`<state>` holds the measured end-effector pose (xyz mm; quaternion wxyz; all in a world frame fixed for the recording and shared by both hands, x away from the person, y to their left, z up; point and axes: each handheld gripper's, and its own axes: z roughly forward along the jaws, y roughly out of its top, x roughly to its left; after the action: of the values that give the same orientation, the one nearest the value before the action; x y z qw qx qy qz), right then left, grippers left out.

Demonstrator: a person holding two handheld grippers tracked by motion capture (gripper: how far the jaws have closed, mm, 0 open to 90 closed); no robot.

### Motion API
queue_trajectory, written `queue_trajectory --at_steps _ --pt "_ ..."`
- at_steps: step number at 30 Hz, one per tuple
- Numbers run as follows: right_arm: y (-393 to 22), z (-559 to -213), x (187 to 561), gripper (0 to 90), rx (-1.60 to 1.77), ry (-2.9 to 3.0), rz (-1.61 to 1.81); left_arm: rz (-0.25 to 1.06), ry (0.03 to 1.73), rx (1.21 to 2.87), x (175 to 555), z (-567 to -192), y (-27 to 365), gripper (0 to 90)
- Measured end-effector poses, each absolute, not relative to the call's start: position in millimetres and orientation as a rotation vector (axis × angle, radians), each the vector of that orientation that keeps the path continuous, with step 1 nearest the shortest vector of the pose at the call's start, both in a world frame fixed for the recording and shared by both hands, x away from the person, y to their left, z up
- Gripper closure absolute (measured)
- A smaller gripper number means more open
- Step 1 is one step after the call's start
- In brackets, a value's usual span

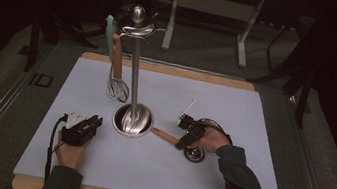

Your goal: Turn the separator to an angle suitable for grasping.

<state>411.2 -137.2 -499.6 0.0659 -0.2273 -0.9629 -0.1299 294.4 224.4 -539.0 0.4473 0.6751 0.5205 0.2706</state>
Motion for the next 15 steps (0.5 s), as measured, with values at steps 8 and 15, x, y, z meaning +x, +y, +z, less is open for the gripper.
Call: queue_trajectory --at_steps 8,15 --pt "-134 -495 407 70.8 -0.687 -2.918 -0.456 0.669 1.29 1.671 294 -539 224 74.4" --pt "-126 -497 406 70.7 -0.667 -2.908 -0.491 0.667 1.29 1.671 295 -539 225 74.0"
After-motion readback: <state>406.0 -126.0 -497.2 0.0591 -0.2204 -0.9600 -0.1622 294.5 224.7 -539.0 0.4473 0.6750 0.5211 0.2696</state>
